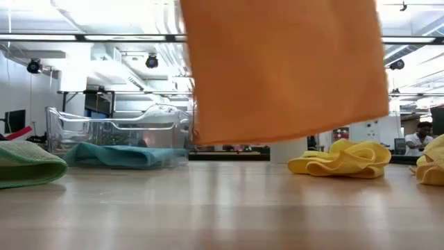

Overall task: Fold microfiber towels
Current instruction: Fold the orange microfiber cloth

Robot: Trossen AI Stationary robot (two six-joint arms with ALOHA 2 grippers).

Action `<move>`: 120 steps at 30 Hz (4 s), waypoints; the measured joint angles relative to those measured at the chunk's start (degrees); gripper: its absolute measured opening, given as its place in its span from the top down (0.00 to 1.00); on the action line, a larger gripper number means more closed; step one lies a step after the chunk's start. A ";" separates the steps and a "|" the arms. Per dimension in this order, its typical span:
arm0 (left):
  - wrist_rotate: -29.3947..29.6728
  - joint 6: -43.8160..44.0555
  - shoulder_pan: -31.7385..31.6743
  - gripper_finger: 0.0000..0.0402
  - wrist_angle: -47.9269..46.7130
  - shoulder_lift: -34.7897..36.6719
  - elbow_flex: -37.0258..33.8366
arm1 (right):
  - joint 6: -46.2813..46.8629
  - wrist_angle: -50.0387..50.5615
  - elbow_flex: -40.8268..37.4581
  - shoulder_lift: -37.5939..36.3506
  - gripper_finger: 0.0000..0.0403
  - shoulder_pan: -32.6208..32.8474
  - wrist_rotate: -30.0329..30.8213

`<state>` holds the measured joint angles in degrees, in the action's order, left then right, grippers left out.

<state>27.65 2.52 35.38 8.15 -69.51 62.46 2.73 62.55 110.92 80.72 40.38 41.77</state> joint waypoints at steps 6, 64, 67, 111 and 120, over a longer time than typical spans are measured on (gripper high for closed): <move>9.61 -3.57 -0.11 1.00 0.29 0.25 -0.02 | -3.06 2.07 3.81 0.37 0.98 -0.95 0.23; -20.84 33.89 8.95 1.00 -2.22 -19.13 -2.25 | 20.64 -22.36 -28.52 9.55 0.98 0.50 -51.15; -21.43 34.69 9.27 1.00 -2.44 -20.11 -2.13 | 20.82 -23.56 -27.97 12.17 0.98 1.14 -53.41; 0.07 43.67 4.89 1.00 -33.01 -20.27 -4.81 | 6.71 -15.73 -36.47 17.35 0.98 -17.96 -34.19; -0.03 43.64 2.95 1.00 -37.28 -20.31 -4.83 | 5.45 -16.20 -36.47 17.35 0.98 -20.55 -34.17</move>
<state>27.62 46.16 38.32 -29.13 -89.82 57.63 8.19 46.35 74.46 98.06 19.84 7.60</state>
